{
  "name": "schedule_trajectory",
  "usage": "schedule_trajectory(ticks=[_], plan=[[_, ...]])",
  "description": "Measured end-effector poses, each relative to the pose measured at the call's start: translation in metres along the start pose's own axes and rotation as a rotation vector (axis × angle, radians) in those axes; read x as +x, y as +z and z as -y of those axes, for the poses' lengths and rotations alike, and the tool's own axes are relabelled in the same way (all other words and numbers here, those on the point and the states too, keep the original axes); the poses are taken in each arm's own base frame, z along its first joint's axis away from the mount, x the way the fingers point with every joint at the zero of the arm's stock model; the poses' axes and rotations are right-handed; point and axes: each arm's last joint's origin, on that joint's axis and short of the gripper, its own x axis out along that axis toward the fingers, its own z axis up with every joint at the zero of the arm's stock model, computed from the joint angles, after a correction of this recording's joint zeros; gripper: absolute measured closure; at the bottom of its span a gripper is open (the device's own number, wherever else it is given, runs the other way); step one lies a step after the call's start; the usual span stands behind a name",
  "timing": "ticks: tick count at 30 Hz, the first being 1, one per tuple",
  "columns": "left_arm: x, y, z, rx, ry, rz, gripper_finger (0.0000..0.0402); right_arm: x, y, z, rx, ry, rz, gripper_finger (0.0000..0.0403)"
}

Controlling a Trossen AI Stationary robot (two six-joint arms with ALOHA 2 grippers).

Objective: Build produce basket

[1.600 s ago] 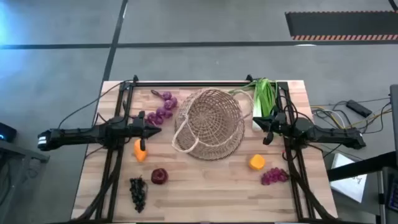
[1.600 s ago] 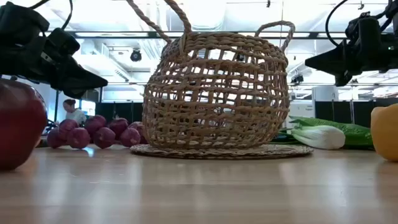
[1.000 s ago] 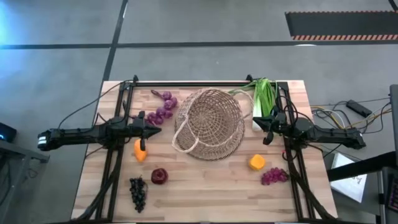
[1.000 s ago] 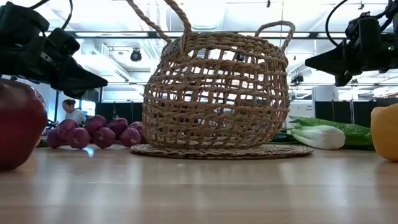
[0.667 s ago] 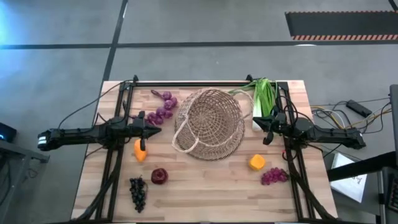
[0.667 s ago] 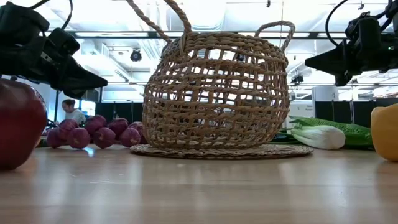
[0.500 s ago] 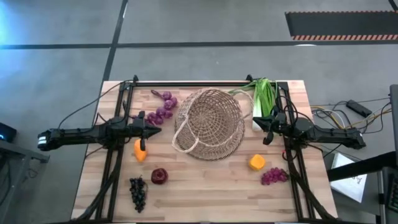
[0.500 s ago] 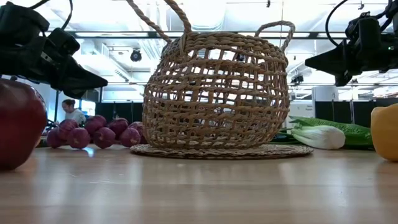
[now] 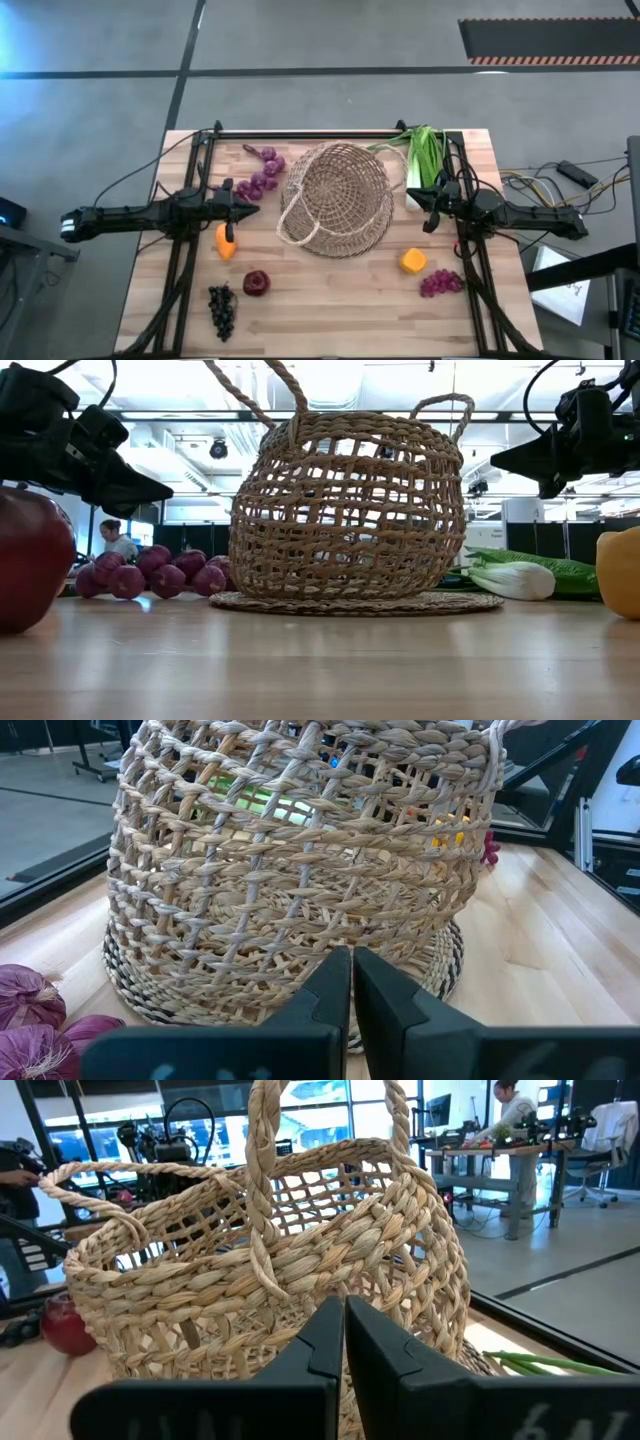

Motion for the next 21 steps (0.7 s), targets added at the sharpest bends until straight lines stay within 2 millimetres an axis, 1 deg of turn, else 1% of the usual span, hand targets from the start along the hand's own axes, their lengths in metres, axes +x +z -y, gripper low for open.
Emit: schedule_trajectory(ticks=[10,17,21], plan=[[0.0,0.0,0.0,0.0,0.0,0.0,0.0402,0.0,0.0002,0.0,0.004,0.0,0.002,0.0394],[0.0,0.0,0.0,0.0,0.0,0.0,0.0402,-0.0002,0.0072,-0.0004,0.12,0.005,0.073,0.0394],[0.0,0.0,0.0,0.0,0.0,0.0,0.0402,-0.0004,0.0078,-0.0025,0.118,0.076,0.072,0.0394]])
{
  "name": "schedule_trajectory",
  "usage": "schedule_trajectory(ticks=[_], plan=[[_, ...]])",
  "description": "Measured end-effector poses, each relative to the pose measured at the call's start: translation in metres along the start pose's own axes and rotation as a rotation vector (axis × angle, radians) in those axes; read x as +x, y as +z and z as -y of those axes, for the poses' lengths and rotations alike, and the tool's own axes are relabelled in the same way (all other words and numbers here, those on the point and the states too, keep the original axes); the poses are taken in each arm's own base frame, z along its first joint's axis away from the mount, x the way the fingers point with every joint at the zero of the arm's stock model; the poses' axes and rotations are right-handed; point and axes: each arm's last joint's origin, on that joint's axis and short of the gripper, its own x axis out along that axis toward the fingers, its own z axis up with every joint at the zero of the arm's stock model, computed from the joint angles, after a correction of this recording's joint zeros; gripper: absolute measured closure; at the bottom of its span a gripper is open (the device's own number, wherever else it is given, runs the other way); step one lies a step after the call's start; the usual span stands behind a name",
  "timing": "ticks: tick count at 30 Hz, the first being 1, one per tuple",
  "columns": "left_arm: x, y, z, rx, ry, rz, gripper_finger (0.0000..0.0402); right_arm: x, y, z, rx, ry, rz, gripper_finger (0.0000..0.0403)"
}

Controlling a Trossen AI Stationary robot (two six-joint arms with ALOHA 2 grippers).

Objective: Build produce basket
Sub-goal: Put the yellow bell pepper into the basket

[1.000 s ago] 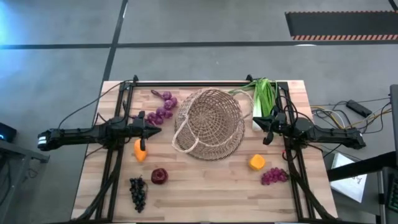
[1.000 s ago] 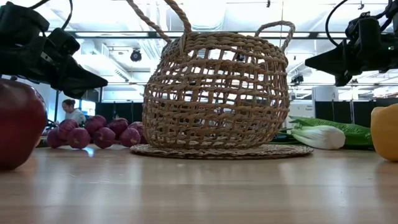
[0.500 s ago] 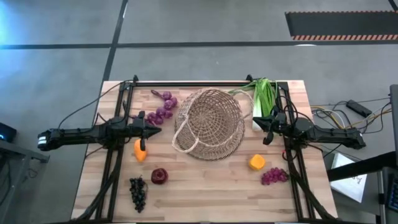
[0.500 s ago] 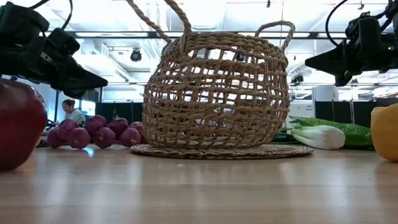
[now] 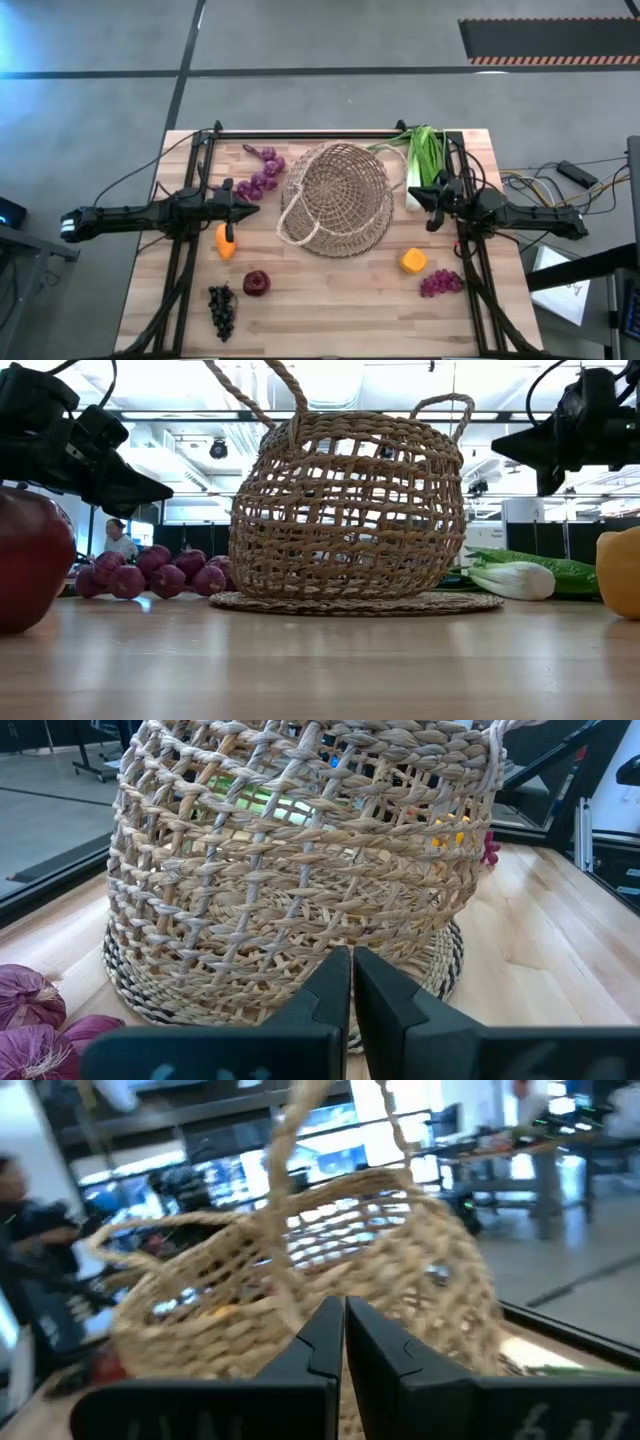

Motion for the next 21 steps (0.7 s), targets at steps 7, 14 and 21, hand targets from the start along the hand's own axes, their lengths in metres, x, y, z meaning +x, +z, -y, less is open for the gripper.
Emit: schedule_trajectory(ticks=[7,14,21], plan=[[0.0,0.0,0.0,0.0,0.0,0.0,0.0402,0.003,-0.007,0.0,0.197,0.012,-0.084,0.0393],[0.0,0.0,0.0,0.0,0.0,0.0,0.0402,0.002,0.01,-0.008,0.154,-0.009,-0.315,0.0354],[0.0,0.0,0.0,0.0,0.0,0.0,0.0402,0.01,0.041,-0.016,0.223,-0.11,-0.532,0.0277]])
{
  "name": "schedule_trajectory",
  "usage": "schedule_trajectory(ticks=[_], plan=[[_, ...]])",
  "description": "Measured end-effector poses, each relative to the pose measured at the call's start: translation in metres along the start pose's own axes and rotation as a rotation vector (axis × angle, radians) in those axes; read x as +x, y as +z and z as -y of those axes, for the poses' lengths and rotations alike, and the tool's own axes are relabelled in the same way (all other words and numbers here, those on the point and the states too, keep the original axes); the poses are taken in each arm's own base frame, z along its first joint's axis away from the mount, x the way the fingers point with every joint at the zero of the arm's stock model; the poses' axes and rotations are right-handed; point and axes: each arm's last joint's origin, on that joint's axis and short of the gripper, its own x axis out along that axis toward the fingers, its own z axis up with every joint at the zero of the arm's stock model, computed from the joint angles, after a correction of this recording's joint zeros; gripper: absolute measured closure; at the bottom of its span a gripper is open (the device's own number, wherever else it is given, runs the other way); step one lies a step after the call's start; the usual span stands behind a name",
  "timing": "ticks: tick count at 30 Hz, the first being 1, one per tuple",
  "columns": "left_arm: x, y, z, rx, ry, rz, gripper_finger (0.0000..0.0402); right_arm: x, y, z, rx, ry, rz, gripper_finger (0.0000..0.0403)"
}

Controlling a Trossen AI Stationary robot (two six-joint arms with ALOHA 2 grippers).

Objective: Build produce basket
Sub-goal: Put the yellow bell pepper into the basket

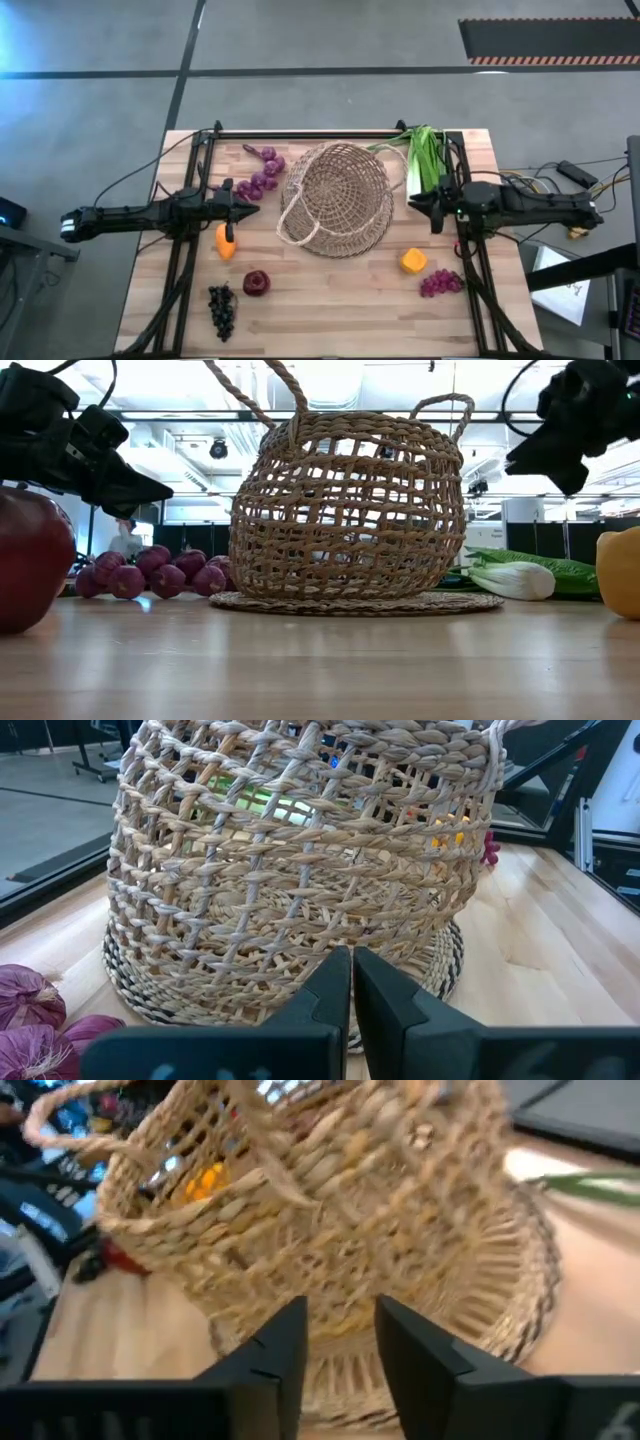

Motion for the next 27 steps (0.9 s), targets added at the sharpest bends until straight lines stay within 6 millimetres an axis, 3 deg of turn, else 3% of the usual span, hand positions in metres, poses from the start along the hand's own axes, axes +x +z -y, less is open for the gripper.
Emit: schedule_trajectory(ticks=[5,10,15,21,27], plan=[[0.0,0.0,0.0,0.0,0.0,-0.001,0.0402,0.016,0.015,-0.014,0.039,-0.103,-0.266,0.0215],[0.0,0.0,0.0,0.0,0.0,0.0,0.0402,0.02,0.03,-0.024,0.031,-0.26,-0.518,0.0155],[0.0,0.0,0.0,0.0,0.0,0.0,0.0402,0.034,0.04,-0.036,0.052,-0.284,-0.714,0.0097],[0.0,0.0,0.0,0.0,0.0,0.0,0.0402,0.057,0.041,-0.051,0.088,-0.242,-0.904,0.0043],[0.0,0.0,0.0,0.0,0.0,0.0,0.0402,0.068,0.028,-0.075,0.088,-0.268,-1.034,0.0033]])
